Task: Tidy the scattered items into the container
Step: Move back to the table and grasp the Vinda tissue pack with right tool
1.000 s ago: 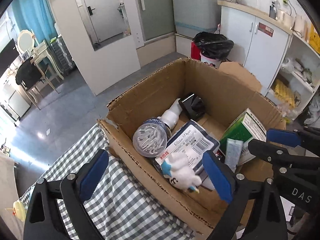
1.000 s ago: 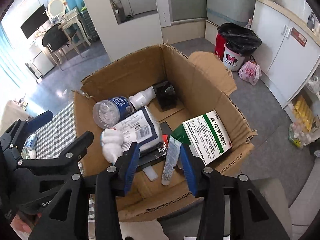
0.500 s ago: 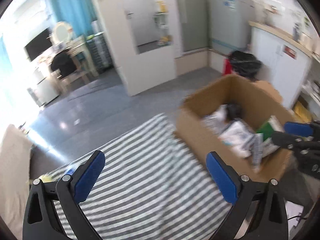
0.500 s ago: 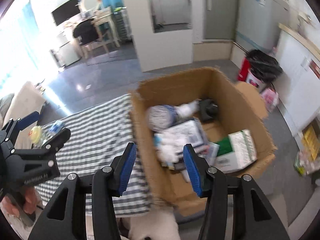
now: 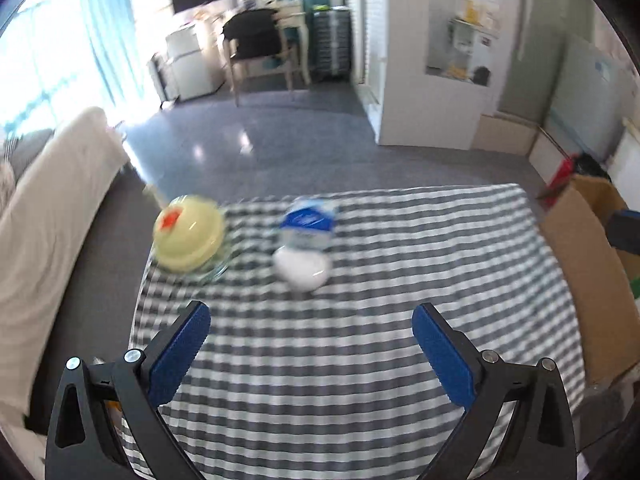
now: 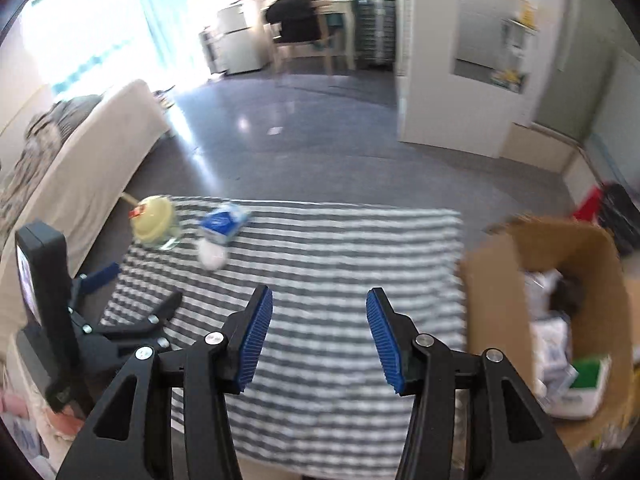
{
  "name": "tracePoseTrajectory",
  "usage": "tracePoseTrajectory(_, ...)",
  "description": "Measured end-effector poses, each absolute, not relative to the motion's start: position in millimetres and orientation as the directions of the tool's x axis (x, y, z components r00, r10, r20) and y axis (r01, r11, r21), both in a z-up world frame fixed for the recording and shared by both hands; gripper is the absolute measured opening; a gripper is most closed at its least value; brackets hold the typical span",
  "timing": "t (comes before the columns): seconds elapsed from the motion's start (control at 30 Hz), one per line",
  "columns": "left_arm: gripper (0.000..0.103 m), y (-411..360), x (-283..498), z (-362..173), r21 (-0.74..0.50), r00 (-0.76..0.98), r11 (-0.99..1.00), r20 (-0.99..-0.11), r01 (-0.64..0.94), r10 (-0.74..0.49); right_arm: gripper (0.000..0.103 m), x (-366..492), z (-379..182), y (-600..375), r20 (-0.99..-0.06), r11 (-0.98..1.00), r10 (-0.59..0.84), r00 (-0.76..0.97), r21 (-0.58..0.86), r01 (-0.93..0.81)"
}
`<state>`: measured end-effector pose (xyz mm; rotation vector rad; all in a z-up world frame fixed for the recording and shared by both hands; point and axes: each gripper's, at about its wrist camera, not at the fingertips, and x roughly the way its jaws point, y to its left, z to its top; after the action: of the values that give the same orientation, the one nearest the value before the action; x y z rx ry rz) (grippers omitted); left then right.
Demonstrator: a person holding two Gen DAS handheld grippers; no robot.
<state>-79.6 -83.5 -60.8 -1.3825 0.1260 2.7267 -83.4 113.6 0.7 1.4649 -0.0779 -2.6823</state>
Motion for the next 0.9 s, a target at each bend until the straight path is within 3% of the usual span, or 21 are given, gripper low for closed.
tracePoseTrajectory(0.3, 0.103, -118.8, -97.2, -91.5, 0.001, -0.587, -0.997, -0.809, -0.075, 0.044, 0.049, -143.6, -42.4, 57.2, -0.898, -0.982, -0.17, -0.406, 0.118, 0.15)
tracePoseTrajectory(0.57, 0.103, -112.6, -120.8, -112.6, -0.025, -0.574, -0.996, -0.816, -0.087, 0.07, 0.049, -210.5, -77.3, 41.8, -0.917, -0.955, -0.296, -0.266, 0.278, 0.105)
tracePoseTrajectory(0.9, 0.103, -116.6, -124.0, -119.7, -0.013, -0.584, -0.997, -0.81, -0.072, 0.052, 0.049, -266.0, -121.2, 12.4, -0.927, -0.941, -0.338, -0.16, 0.335, 0.045)
